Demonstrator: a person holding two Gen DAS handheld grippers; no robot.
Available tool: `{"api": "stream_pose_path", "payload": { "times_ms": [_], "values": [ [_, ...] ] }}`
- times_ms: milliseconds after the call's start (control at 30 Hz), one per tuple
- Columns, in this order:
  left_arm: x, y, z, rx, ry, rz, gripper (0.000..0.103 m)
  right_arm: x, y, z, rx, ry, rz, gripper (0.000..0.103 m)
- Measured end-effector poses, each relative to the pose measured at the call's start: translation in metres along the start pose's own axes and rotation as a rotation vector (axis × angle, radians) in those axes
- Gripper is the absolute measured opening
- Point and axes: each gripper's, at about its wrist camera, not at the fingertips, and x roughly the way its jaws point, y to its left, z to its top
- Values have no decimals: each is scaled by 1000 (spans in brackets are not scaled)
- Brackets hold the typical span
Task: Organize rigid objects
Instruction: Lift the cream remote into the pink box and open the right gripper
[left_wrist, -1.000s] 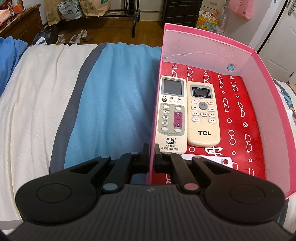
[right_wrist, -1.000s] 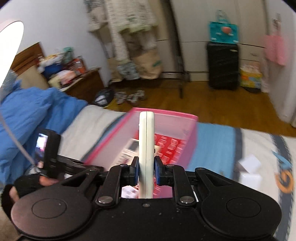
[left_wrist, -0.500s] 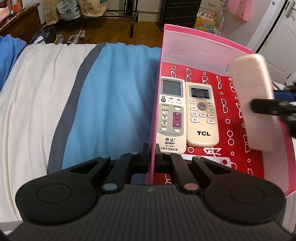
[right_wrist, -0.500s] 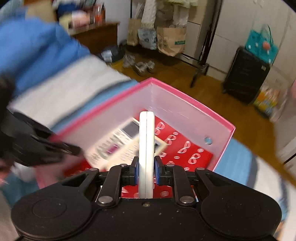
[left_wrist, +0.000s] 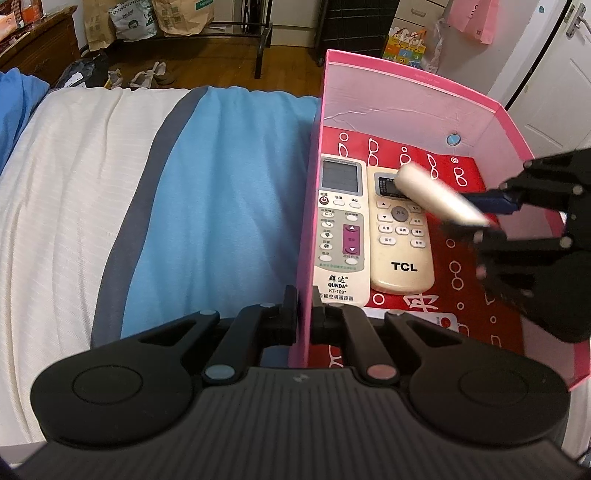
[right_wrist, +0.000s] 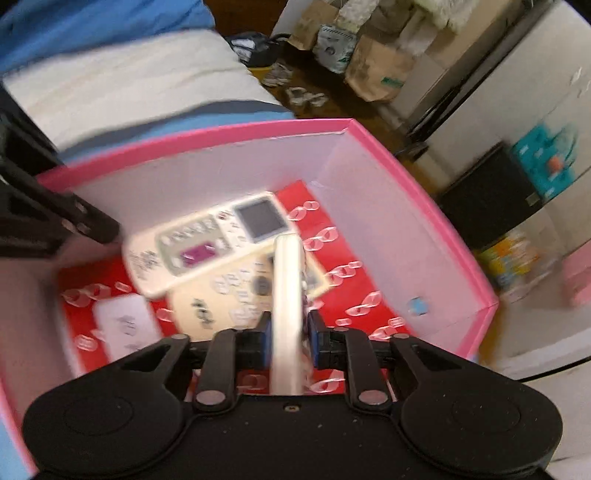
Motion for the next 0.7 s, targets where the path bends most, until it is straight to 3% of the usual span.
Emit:
{"api": "stream_pose_path", "payload": {
  "times_ms": [100, 167, 300, 400, 533, 600, 700],
  "values": [
    [1, -1, 0, 3, 1, 2, 4, -9, -18, -2, 101, 6, 209, 45],
    [1, -1, 0, 3, 3, 4, 4, -13, -28, -3, 151, 2, 260, 49],
    [1, -1, 0, 2, 4, 5, 4, -16, -36, -7, 119, -6, 224, 56],
    [1, -1, 0, 3, 3, 4, 4, -8, -32, -6, 118, 30, 250, 64],
    [1, -1, -1, 2, 8, 6, 4, 5, -19, -3, 102, 40, 257, 66],
    [0, -2, -1, 7, 8, 6, 4, 12, -13, -3, 105, 60, 214, 66],
    [0, 0, -1, 0, 9, 1, 4, 16, -17, -2, 186, 80, 208, 59]
  ]
}}
